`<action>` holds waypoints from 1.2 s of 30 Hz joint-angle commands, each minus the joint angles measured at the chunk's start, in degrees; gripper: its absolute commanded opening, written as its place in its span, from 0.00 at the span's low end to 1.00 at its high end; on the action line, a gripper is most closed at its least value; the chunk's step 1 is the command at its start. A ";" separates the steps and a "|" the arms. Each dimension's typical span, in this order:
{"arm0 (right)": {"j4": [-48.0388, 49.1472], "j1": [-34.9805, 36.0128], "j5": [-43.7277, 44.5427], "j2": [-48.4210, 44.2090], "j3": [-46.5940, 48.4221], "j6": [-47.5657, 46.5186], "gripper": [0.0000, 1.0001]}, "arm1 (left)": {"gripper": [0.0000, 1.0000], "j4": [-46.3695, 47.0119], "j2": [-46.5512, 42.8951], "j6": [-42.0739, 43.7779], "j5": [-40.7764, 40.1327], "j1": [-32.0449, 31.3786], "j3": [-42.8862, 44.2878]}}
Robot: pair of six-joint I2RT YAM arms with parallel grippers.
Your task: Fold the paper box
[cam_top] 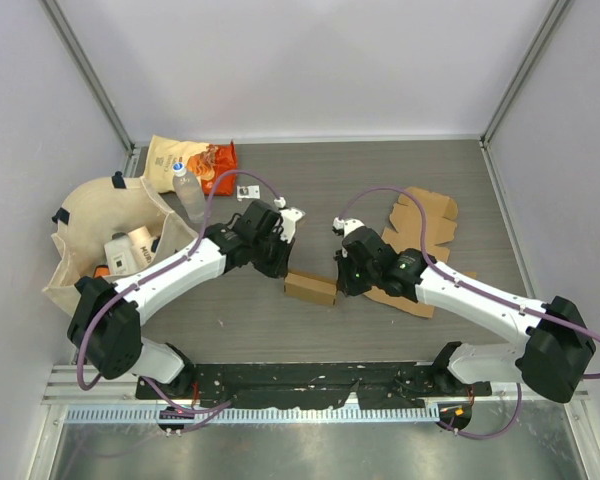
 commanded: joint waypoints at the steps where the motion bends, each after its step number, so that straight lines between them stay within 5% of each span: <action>1: 4.71 0.02 -1.80 0.54 2.62 5.77 0.01 | 0.00 1.23 -0.98 -2.89 1.66 -0.11 1.40; 14: 5.15 0.72 7.86 0.19 0.25 18.00 0.01 | 0.00 7.82 -5.72 -12.57 -1.76 -1.34 -4.92; 24: 5.68 7.40 19.20 0.98 -1.42 16.60 0.01 | 0.00 10.81 -7.57 -16.08 -5.72 -5.03 -7.82; 36: 4.80 8.72 18.24 -0.16 -2.04 8.77 0.01 | 0.00 8.35 -6.69 -16.61 -8.01 -6.18 -6.59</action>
